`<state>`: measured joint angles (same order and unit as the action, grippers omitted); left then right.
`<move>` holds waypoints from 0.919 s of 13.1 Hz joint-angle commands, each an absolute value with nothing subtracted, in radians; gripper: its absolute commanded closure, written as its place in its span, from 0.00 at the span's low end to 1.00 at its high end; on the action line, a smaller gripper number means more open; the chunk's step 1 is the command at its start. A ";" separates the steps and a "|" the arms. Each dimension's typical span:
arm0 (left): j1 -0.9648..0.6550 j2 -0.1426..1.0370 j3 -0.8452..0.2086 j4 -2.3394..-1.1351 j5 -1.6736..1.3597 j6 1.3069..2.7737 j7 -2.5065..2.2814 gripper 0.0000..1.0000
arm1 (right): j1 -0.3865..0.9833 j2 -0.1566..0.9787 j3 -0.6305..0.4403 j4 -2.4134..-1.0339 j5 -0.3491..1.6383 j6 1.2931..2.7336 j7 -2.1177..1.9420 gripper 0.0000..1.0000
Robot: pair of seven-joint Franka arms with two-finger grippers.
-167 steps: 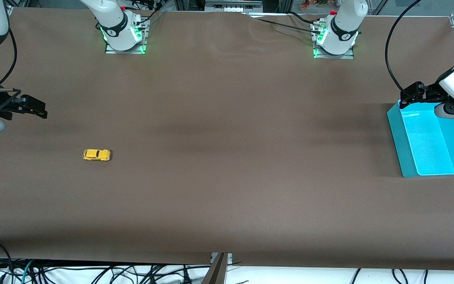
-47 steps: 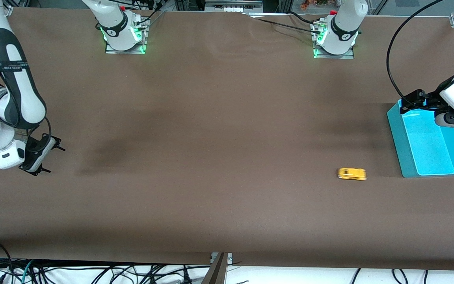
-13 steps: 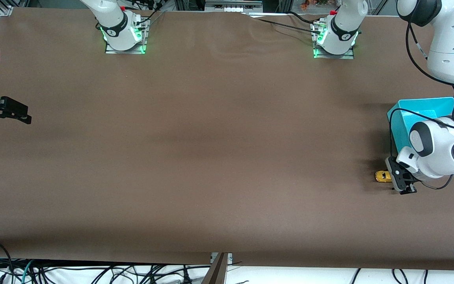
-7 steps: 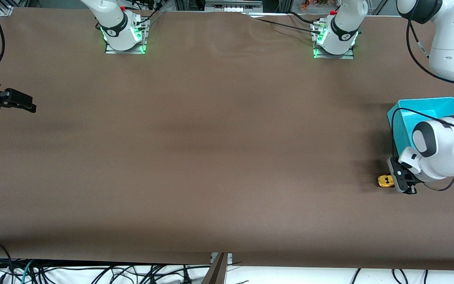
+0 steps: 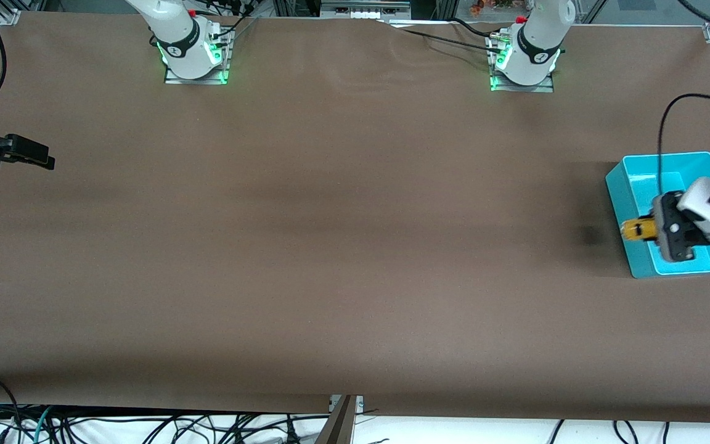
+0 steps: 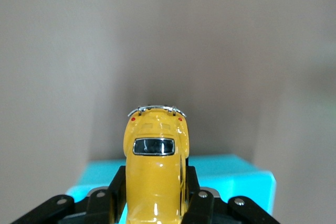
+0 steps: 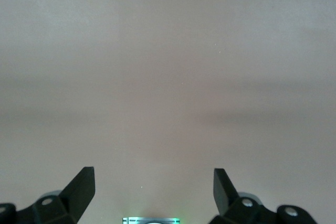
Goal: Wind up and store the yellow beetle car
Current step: 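Grasp the car with the left gripper and lift it over the bin, then lower the car into the cyan bin and open the left gripper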
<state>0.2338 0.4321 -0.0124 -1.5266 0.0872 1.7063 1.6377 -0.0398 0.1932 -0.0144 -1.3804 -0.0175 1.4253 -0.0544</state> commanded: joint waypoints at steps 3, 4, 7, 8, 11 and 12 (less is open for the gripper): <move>0.360 0.440 -0.011 -1.638 0.231 1.819 1.781 0.82 | -0.051 0.173 -0.006 -1.408 -0.023 1.417 -0.052 0.00; 0.395 0.449 -0.012 -1.661 0.232 1.871 1.808 0.82 | -0.048 0.172 -0.005 -1.407 -0.021 1.417 -0.049 0.00; 0.466 0.531 -0.012 -1.758 0.242 2.093 1.828 0.82 | -0.040 0.172 0.002 -1.405 -0.025 1.417 -0.046 0.00; 0.472 0.554 -0.011 -1.785 0.247 2.162 1.833 0.82 | -0.040 0.172 0.002 -1.405 -0.028 1.417 -0.049 0.00; 0.503 0.606 -0.011 -1.805 0.247 2.275 1.835 0.75 | -0.040 0.173 0.000 -1.405 -0.026 1.424 -0.052 0.00; 0.503 0.598 -0.011 -1.809 0.247 2.273 1.838 0.12 | -0.040 0.173 0.000 -1.404 -0.026 1.424 -0.052 0.00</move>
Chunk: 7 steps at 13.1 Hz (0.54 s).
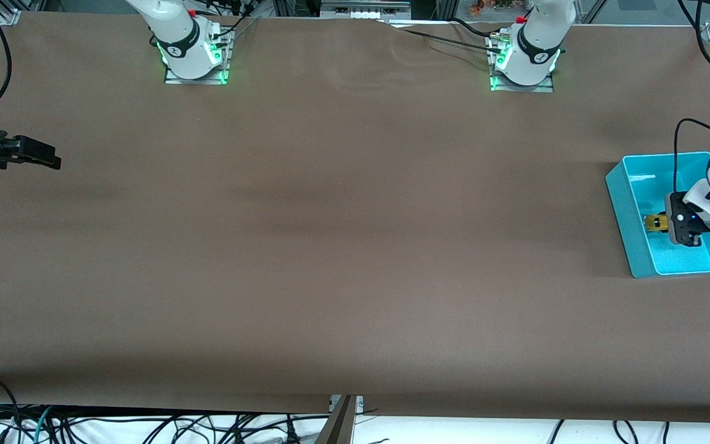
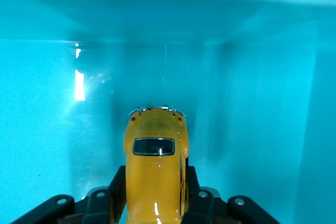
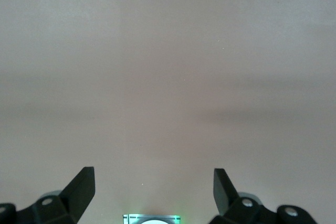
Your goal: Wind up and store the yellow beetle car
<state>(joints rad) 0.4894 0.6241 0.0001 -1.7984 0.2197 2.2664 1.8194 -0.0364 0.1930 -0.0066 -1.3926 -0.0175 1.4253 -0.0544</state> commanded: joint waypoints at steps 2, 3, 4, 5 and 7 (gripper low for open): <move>0.503 0.580 -0.014 -1.806 0.233 2.266 1.888 0.00 | -0.040 0.175 0.000 -1.405 -0.026 1.427 -0.052 0.00; 0.503 0.553 -0.014 -1.804 0.233 2.249 1.890 0.00 | -0.040 0.176 0.000 -1.404 -0.026 1.428 -0.052 0.00; 0.500 0.510 -0.018 -1.795 0.232 2.170 1.885 0.00 | -0.040 0.176 0.000 -1.404 -0.026 1.428 -0.052 0.00; 0.485 0.455 -0.028 -1.780 0.230 2.064 1.870 0.00 | -0.040 0.175 0.002 -1.404 -0.026 1.428 -0.051 0.00; 0.476 0.330 -0.110 -1.746 0.229 1.854 1.731 0.00 | -0.040 0.176 0.002 -1.404 -0.028 1.428 -0.052 0.00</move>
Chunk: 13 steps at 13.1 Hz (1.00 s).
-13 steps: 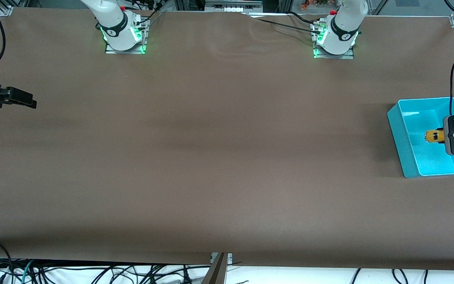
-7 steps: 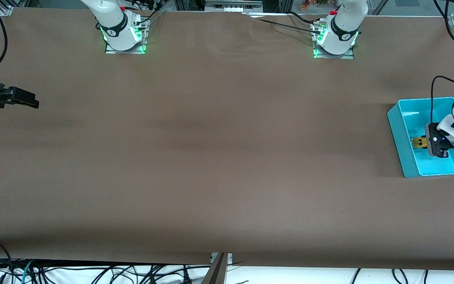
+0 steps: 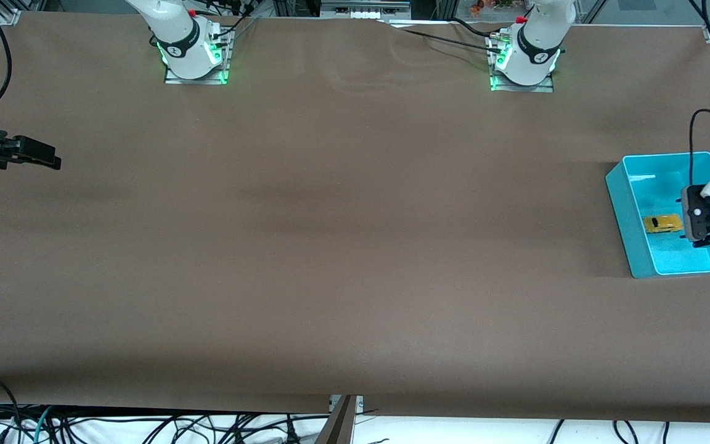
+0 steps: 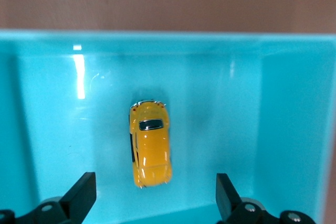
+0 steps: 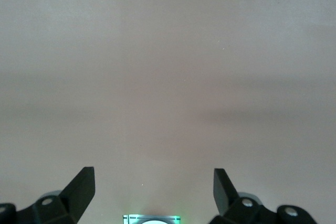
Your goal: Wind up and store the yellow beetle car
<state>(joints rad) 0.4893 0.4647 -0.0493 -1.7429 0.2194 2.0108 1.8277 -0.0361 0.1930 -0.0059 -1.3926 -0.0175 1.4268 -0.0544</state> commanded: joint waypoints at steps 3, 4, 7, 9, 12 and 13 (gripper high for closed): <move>0.476 0.206 -0.308 -1.685 0.210 1.638 1.310 0.00 | -0.040 0.179 0.002 -1.404 -0.029 1.428 -0.052 0.00; 0.476 0.195 -0.361 -1.637 0.160 1.561 1.125 0.00 | -0.038 0.179 0.002 -1.404 -0.028 1.430 -0.052 0.00; 0.474 0.199 -0.483 -1.583 0.118 1.505 0.679 0.00 | -0.038 0.179 0.002 -1.404 -0.029 1.430 -0.052 0.00; 0.401 0.180 -0.480 -1.582 0.083 1.516 0.461 0.00 | -0.038 0.181 0.002 -1.404 -0.029 1.430 -0.052 0.00; 0.183 0.099 -0.283 -1.627 0.032 1.599 0.202 0.00 | -0.038 0.181 0.002 -1.404 -0.029 1.430 -0.052 0.00; 0.081 0.066 -0.182 -1.658 0.011 1.627 0.157 0.00 | -0.038 0.181 0.002 -1.404 -0.029 1.431 -0.052 0.00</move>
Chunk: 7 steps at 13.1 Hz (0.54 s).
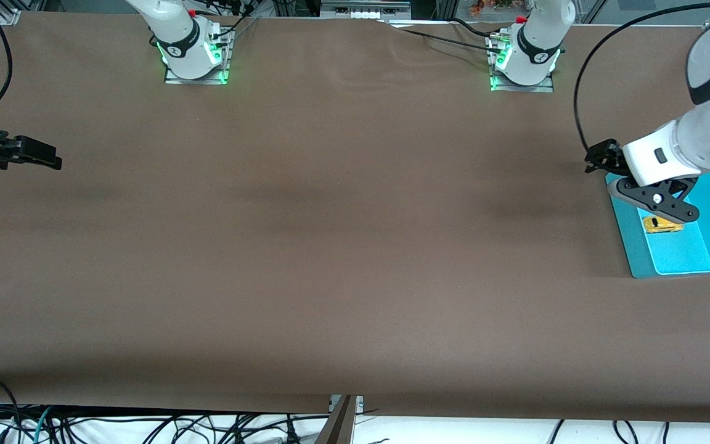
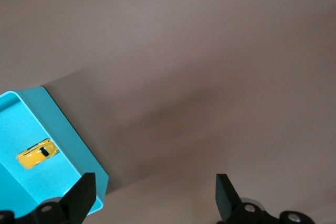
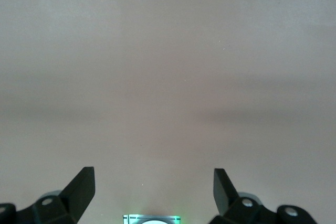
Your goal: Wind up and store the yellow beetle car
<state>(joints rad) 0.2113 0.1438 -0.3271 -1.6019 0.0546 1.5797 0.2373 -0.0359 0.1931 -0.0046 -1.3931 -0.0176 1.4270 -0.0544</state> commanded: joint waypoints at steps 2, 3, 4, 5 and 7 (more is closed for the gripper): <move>-0.004 0.023 -0.101 -1.677 0.006 1.631 0.146 0.00 | -0.038 0.181 0.002 -1.404 -0.029 1.431 -0.052 0.00; -0.009 -0.006 -0.101 -1.712 0.005 1.634 0.128 0.00 | -0.038 0.181 0.002 -1.402 -0.029 1.431 -0.052 0.00; -0.009 -0.033 -0.101 -1.742 -0.009 1.656 0.083 0.00 | -0.038 0.181 0.002 -1.402 -0.029 1.433 -0.052 0.00; -0.009 -0.055 -0.100 -1.774 -0.030 1.690 0.037 0.00 | -0.038 0.181 0.002 -1.402 -0.029 1.431 -0.052 0.00; -0.008 -0.066 -0.100 -1.793 -0.031 1.703 0.026 0.00 | -0.038 0.181 0.002 -1.402 -0.029 1.431 -0.052 0.00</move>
<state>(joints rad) 0.0059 -0.0224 -0.1174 -1.7314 -0.0073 1.6668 0.0521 -0.0360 0.1931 -0.0046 -1.3931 -0.0176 1.4280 -0.0544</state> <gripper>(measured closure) 0.000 0.000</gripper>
